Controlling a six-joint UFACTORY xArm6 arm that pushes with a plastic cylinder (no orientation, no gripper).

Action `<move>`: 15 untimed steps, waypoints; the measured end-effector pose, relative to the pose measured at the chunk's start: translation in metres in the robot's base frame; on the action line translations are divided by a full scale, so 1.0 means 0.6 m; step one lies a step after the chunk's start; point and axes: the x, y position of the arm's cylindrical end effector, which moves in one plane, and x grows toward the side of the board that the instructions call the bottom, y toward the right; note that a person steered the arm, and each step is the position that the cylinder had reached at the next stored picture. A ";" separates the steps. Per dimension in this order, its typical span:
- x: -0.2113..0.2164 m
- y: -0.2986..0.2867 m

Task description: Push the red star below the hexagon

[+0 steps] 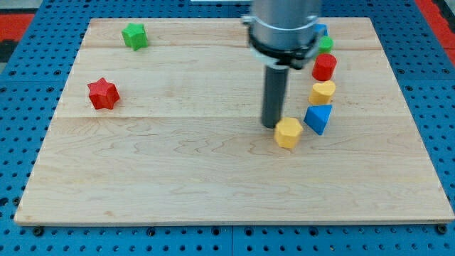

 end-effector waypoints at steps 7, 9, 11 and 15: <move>0.031 -0.260; -0.054 -0.641; -0.108 -0.401; -0.109 -0.228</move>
